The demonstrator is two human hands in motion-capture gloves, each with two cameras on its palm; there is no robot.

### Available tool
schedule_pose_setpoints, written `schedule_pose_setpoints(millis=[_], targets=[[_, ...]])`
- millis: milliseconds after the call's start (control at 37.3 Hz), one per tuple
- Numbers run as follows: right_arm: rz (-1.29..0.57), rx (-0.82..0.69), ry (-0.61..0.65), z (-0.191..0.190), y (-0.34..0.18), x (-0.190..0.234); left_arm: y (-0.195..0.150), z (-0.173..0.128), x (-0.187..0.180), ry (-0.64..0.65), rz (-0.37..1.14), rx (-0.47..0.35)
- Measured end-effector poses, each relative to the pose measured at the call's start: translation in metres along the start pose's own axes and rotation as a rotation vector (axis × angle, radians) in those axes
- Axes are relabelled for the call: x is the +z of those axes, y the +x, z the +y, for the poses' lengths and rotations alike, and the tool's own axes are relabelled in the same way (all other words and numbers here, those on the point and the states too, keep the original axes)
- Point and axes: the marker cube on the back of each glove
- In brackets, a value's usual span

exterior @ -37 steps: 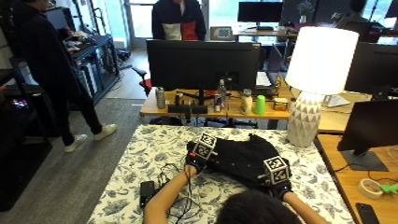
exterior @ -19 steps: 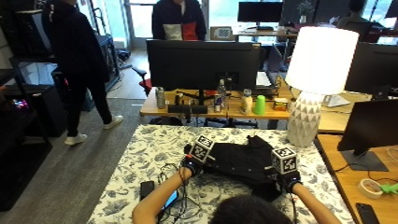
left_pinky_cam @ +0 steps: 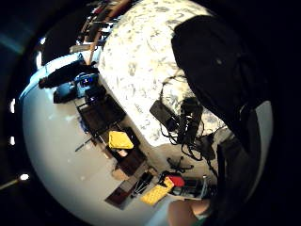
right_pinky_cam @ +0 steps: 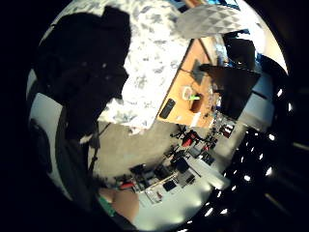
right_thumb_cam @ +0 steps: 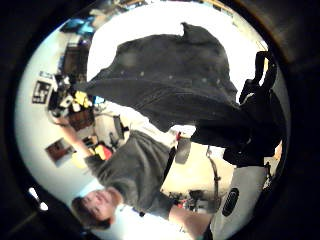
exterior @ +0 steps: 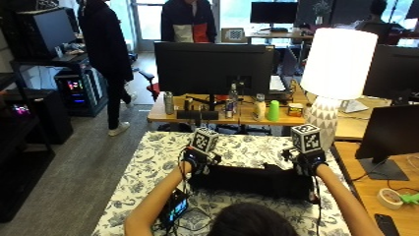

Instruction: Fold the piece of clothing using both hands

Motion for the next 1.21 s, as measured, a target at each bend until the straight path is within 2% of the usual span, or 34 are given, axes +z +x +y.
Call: schedule_pose_setpoints(millis=[80,241,322,376,483,537,644,724,751,805,885,966,1020,1100,1207], targets=[[0.019,-0.012,0.081,-0.028,0.000,-0.016,-0.016,-0.022,-0.011,0.001,0.032,-0.068],[-0.014,0.024,0.055,-0.098,-0.003,-0.010,-0.021,-0.033,-0.008,-0.134,-0.009,-0.294],[-0.019,0.087,0.052,-0.104,-0.014,-0.006,-0.022,-0.056,0.009,-0.211,-0.042,-0.313],[-0.007,0.112,0.087,-0.105,-0.024,-0.004,-0.024,-0.075,0.020,-0.242,-0.057,-0.325],[0.035,0.147,0.175,-0.133,-0.027,0.012,-0.028,-0.105,0.037,-0.259,-0.068,-0.373],[0.066,0.176,0.296,-0.151,-0.025,0.015,-0.030,-0.117,0.041,-0.238,-0.101,-0.389],[0.180,0.257,0.726,-0.178,-0.005,-0.005,-0.037,-0.131,0.038,-0.167,-0.235,-0.424],[0.228,0.305,0.845,-0.169,0.012,-0.023,-0.036,-0.127,0.026,-0.144,-0.283,-0.463],[0.223,0.312,0.837,-0.163,0.016,-0.026,-0.034,-0.121,0.021,-0.162,-0.279,-0.479],[0.183,0.311,0.738,-0.148,0.019,-0.027,-0.030,-0.112,0.010,-0.141,-0.262,-0.475],[0.101,0.292,0.478,-0.130,0.024,-0.014,-0.024,-0.106,-0.009,0.034,-0.219,-0.415],[0.037,0.324,0.225,-0.142,0.047,0.013,-0.011,-0.093,-0.024,0.140,-0.144,-0.389],[0.005,0.355,0.150,-0.152,0.061,0.028,-0.002,-0.088,-0.026,0.171,-0.093,-0.378],[-0.039,0.367,0.106,-0.144,0.067,0.043,0.015,-0.080,-0.017,0.129,-0.032,-0.372],[-0.085,0.346,-0.005,-0.124,0.066,0.073,0.036,-0.079,0.014,0.008,-0.051,-0.349]])
